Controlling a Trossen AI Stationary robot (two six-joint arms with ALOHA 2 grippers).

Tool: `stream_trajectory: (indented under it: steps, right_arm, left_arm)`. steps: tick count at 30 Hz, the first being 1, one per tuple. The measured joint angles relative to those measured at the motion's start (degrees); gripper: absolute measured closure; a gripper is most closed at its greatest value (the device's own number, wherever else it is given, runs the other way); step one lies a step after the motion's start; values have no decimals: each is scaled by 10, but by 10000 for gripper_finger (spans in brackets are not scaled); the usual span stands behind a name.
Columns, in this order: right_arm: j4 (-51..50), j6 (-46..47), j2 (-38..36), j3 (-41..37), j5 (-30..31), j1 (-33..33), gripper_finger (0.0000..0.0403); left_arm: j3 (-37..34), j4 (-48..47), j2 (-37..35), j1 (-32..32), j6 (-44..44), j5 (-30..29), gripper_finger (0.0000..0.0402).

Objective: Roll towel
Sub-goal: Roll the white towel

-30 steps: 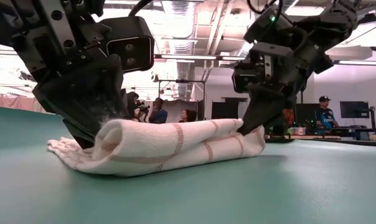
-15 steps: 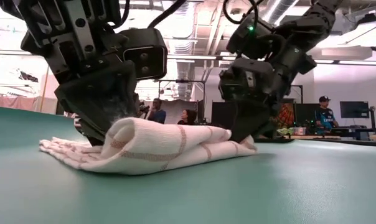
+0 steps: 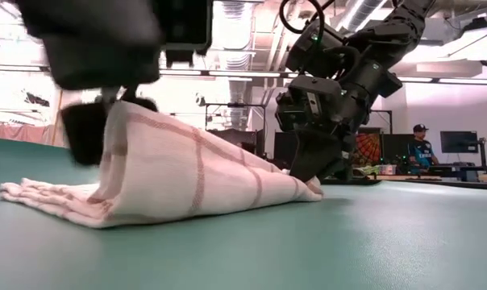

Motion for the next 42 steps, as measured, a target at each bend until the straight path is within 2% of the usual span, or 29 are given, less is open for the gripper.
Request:
stream_trajectory:
  steps: [3, 6, 10, 12, 14, 17, 31, 42]
  right_arm:
    - [-4, -4, 0, 5, 3, 5, 376]
    - [-7, -7, 1, 11, 7, 6, 376]
    - [-10, -11, 1, 16, 7, 6, 376]
    - [-10, -15, 1, 17, 7, 6, 376]
    - [-10, -16, 1, 17, 7, 6, 376]
    - [-12, -18, 1, 18, 7, 6, 376]
    - [-12, -24, 2, 17, 9, 6, 376]
    - [-13, -27, 2, 17, 9, 6, 376]
  left_arm:
    - [12, -51, -31, -9, 18, -55, 402]
    - [36, -151, -54, -14, 53, -127, 402]
    - [91, -313, -61, -22, 77, -270, 402]
    - [122, -356, -57, -29, 118, -327, 402]
    - [146, -364, -49, -35, 170, -336, 402]
    - [159, -372, -36, -37, 192, -329, 402]
    - [156, -464, -19, -39, 165, -337, 402]
    - [157, -463, 2, -47, 143, -355, 401]
